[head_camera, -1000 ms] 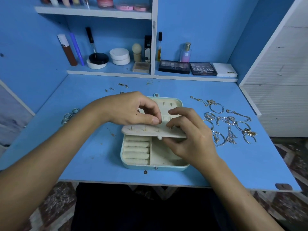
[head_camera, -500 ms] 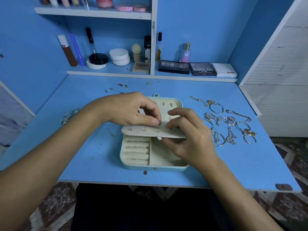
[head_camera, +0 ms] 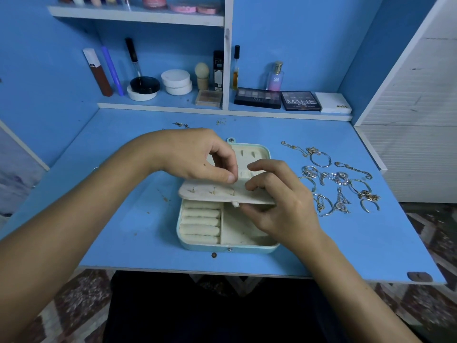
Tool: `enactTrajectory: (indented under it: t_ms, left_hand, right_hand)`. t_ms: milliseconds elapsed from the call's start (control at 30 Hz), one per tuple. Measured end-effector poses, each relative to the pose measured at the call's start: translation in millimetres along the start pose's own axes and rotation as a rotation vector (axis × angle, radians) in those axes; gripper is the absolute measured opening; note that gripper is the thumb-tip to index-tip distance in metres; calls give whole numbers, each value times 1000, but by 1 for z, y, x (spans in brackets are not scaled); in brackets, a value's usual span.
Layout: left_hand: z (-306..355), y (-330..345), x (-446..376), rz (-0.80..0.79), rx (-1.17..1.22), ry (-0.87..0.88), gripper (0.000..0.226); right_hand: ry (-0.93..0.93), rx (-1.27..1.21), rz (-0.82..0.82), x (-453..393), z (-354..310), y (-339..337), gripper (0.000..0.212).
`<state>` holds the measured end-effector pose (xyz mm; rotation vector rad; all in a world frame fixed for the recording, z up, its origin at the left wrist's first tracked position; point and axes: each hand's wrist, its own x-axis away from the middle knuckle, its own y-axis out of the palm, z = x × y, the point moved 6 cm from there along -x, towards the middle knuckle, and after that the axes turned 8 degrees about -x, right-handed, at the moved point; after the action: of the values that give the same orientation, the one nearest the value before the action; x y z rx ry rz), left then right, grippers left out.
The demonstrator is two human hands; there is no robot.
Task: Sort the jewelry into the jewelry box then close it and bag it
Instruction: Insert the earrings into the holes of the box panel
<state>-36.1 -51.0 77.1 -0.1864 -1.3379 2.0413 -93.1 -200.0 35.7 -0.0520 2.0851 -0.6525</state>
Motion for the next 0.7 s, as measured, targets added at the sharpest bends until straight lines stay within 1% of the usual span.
enactTrajectory:
  t_ms: [500, 700]
  left_hand:
    - [12, 1, -8, -87, -97, -52, 9]
    - [14, 3, -11, -132, -133, -66, 6]
  right_hand:
    - [-7, 27, 6, 1, 0, 0, 26]
    - [-8, 20, 3, 0, 0, 1, 28]
